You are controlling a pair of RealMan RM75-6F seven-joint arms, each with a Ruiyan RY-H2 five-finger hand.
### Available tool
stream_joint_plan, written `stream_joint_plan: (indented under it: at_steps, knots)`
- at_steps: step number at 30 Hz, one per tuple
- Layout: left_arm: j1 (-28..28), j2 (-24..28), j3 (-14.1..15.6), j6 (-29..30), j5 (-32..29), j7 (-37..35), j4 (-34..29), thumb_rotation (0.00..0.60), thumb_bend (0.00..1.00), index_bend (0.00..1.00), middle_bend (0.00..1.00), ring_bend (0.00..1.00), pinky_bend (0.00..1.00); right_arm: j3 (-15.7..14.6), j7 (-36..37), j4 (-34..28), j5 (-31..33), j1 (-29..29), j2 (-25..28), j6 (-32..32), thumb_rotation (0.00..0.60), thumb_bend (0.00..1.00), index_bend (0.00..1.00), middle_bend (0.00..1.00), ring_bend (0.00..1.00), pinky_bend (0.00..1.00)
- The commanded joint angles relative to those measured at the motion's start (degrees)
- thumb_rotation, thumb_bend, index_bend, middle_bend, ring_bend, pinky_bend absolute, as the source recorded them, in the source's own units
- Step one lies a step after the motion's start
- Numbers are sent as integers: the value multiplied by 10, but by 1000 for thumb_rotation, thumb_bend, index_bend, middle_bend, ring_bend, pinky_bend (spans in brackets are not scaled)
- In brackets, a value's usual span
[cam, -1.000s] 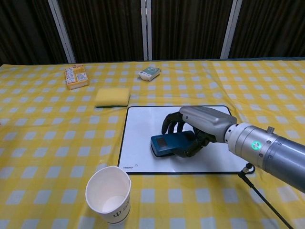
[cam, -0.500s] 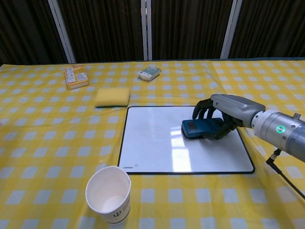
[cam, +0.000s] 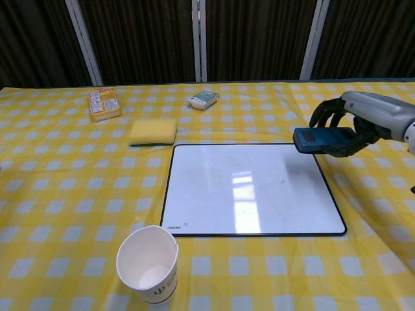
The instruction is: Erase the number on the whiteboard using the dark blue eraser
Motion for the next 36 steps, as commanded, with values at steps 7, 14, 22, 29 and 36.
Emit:
stream_joint_plan:
  at_steps: [7,14,22,29,36]
  knots:
    - [1,1,4,6,12,4,-6,600,0,0,0,0,0,-27,32,6,-35,-42,26,45,600,562,806,687,696,694]
    - [2,0,7,9,18,9,-10,600,0,0,0,0,0,-44,58,32,-58,-56,24,54,600,478,737,588,600,538]
    - [3,0,8,12,21,12,-12,600,0,0,0,0,0,-58,55,35,-69,-61,29,43,600,242,493,342,336,205]
    - [4,1,9,15,26,13,-15,600,0,0,0,0,0,-54,22,29,-48,-72,26,40,600,162,226,73,53,11]
    - [7,3,11,22,32,11,-19,600,0,0,0,0,0,-50,8,-4,-43,-95,43,71,600,159,95,0,0,0]
